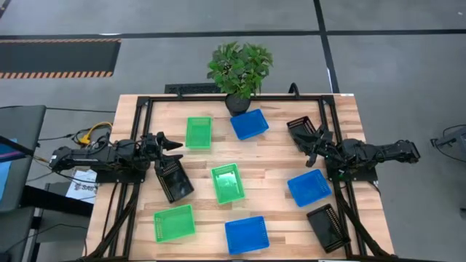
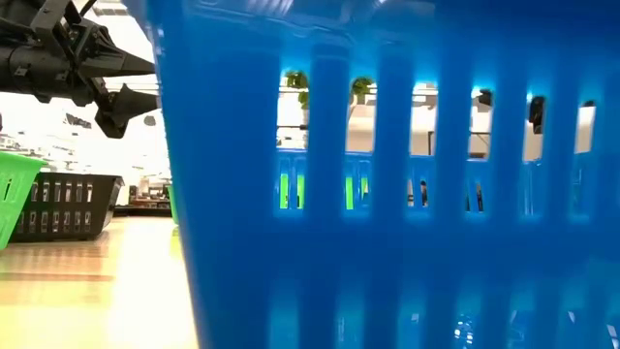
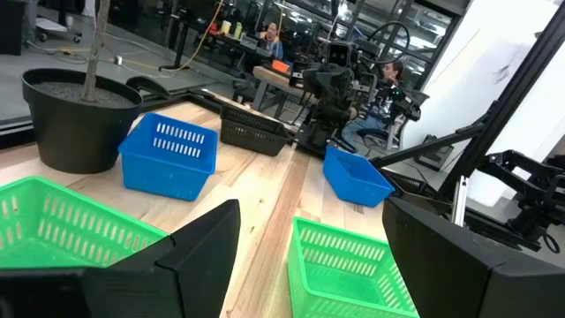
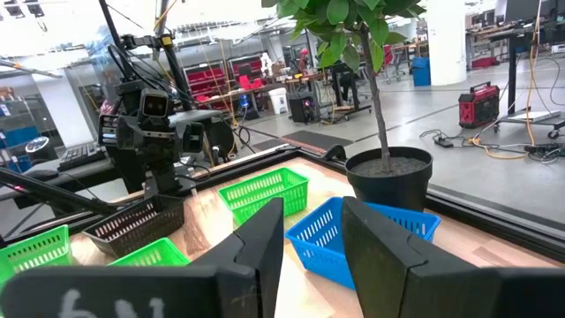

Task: Stack baskets by color

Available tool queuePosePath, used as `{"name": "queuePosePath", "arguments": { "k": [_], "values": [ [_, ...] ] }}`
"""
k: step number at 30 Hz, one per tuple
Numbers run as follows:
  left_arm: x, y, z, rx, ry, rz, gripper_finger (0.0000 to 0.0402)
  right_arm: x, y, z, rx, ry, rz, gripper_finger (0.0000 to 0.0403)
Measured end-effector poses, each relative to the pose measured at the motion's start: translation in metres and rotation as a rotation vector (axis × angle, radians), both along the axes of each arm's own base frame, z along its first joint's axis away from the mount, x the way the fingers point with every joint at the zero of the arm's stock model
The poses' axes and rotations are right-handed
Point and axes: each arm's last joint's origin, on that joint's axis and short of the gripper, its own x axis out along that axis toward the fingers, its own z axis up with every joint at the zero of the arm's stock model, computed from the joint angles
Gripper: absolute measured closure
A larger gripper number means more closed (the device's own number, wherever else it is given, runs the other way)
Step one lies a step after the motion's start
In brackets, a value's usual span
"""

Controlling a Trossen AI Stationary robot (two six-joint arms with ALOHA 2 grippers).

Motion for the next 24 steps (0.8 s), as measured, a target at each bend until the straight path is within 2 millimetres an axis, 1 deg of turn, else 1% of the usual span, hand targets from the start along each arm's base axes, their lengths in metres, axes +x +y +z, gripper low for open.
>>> {"name": "queuePosePath", "arguments": {
  "k": [12, 17, 19, 21, 24],
  "values": [
    [0.0000, 0.0000, 0.0001, 0.001, -0.001, 0.002, 0.0135, 0.0000, 0.0000, 0.0000, 0.000, 0.000, 0.000, 0.0266],
    [-0.0006, 0.0033, 0.0013, 0.007, -0.012, 0.114, 0.0134, 0.0000, 0.0000, 0.0000, 0.000, 0.000, 0.000, 0.0264],
    [-0.0008, 0.0038, 0.0015, 0.010, -0.014, 0.132, 0.0134, 0.0000, 0.0000, 0.0000, 0.000, 0.000, 0.000, 0.0265],
    [-0.0010, 0.0044, 0.0016, 0.053, -0.005, 0.156, 0.0134, 0.0000, 0.0000, -0.0001, 0.000, 0.000, 0.000, 0.0266],
    [-0.0018, 0.0068, 0.0024, 0.182, 0.024, 0.241, 0.0134, 0.0000, 0.0000, 0.0000, 0.000, 0.000, 0.000, 0.0265]
  ]
}}
